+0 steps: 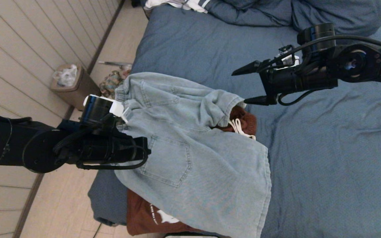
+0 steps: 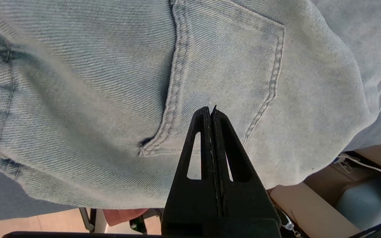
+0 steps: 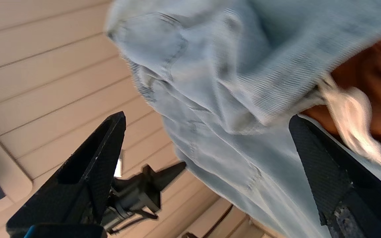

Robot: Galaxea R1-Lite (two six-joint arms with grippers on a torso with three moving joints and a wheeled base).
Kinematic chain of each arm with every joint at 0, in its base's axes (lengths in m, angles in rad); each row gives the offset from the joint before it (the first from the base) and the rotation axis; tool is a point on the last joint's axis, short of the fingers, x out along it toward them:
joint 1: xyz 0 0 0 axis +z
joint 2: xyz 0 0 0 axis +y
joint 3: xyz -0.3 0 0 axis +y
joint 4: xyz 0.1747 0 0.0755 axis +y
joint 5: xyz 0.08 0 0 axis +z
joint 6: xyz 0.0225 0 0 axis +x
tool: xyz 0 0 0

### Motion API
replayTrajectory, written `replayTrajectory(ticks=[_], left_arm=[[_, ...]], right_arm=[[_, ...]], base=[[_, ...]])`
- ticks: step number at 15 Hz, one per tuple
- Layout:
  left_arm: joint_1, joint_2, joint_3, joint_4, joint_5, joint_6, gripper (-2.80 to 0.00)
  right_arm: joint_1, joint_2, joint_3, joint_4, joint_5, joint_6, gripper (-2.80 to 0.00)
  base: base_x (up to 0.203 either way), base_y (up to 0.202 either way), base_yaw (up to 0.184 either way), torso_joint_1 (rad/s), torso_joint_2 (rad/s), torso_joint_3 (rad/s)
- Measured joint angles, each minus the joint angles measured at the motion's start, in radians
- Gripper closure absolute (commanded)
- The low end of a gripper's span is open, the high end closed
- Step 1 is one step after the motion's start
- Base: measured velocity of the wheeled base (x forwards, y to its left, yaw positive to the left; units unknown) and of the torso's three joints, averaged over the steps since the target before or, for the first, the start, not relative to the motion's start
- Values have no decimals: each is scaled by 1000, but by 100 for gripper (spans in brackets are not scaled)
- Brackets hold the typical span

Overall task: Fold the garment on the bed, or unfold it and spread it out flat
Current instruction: Unford the blue shorts

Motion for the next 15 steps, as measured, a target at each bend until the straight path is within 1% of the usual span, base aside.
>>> replayTrajectory(ticks=[3,6,7,8,10,12,14,15], left_arm=[[-3,0,1,1,1,0,0],[-7,-2,3,1,1,-1,0],[-8,-2,3,1,1,-1,0],[-9,-2,3,1,1,-1,0],[-12,-3,3,0,1,-3,0],[-13,-7,7,0,1,-3,0],[-20,-9,11,-1,0,-2,0],[-23,-9,13,-1,0,-2,0]], right_arm=[[-41,-25,61,1,8,-13,-280],[-51,-66,119,5,34,-29,-280],[-48,-81,146,6,37,-58,-280],[-32,-94,175,17,35,-105,-280],[31,-103,214,55,12,-211,-280],[77,-79,230,89,-91,-323,-280],[101,-38,238,99,-233,-435,-280],[107,-16,234,99,-296,-466,-280]], base=[[0,0,0,0,0,0],[0,0,0,0,0,0],[0,0,0,0,0,0],[0,0,0,0,0,0],[0,0,0,0,0,0],[0,0,0,0,0,0],[0,0,0,0,0,0],[0,0,0,0,0,0]])
